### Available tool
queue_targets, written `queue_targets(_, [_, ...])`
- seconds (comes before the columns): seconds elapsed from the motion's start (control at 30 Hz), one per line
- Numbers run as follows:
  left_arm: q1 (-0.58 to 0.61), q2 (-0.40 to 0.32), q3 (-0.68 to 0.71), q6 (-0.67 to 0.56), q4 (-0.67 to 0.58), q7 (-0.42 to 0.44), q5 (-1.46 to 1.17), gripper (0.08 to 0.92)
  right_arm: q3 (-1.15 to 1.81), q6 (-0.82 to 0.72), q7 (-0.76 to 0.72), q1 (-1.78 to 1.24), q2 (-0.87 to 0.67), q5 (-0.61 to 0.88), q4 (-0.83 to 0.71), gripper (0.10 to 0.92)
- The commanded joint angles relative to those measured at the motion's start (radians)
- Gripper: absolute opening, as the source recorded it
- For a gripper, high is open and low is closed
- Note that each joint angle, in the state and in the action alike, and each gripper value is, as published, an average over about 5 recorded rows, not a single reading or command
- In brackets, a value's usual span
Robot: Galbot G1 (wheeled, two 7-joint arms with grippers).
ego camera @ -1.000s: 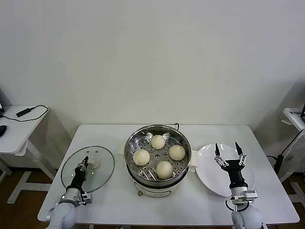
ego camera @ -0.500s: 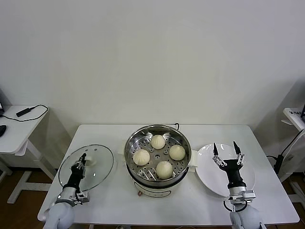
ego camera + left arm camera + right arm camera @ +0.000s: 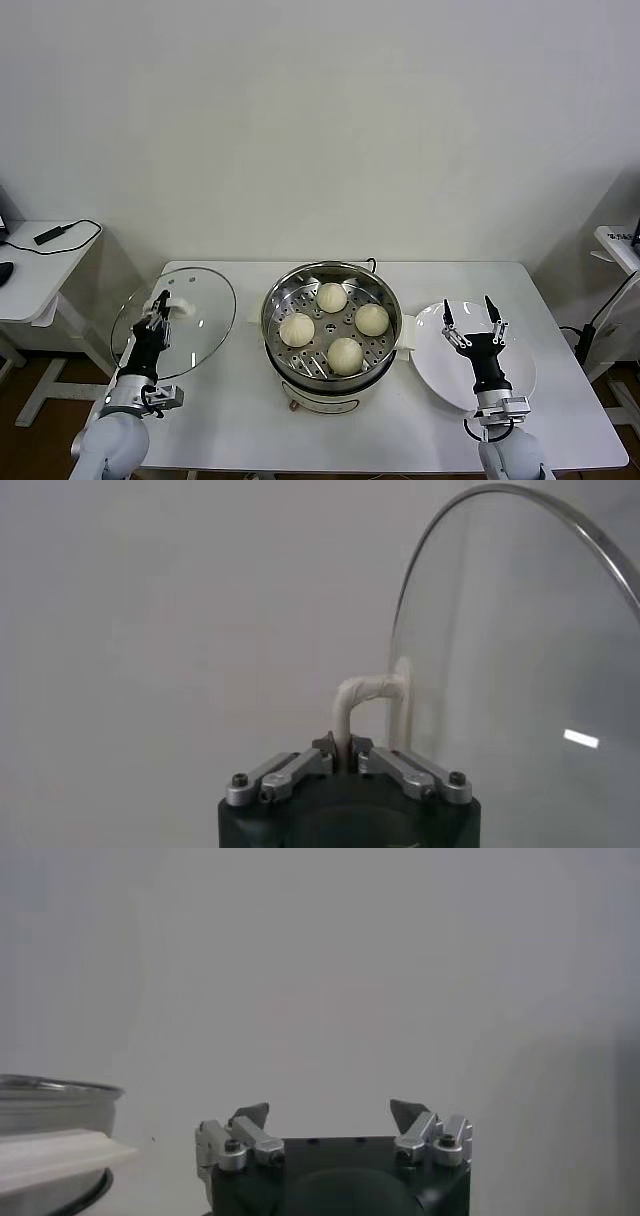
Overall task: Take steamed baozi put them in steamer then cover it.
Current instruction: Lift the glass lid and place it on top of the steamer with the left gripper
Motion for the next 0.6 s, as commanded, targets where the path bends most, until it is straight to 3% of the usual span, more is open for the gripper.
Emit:
queue_targets(0.03, [0.023, 0.003, 0.06, 0.171, -0.365, 0.092, 0.022, 0.194, 0.0, -0.004, 0.002, 0.005, 0.002, -0.008, -0.008, 0.823])
queue_targets(0.33, [-0.03, -0.008, 0.264, 0.271, -0.455, 0.165, 0.086, 0.194, 0.013, -0.003, 0.003, 0.011, 0.01, -0.009, -0.022, 0.823])
queue_targets(0.6, [-0.135, -0.121, 0.521, 0.355, -0.379, 0.208, 0.223, 0.194, 0.013, -0.008, 0.009, 0.019, 0.022, -0.016, -0.032, 0.823])
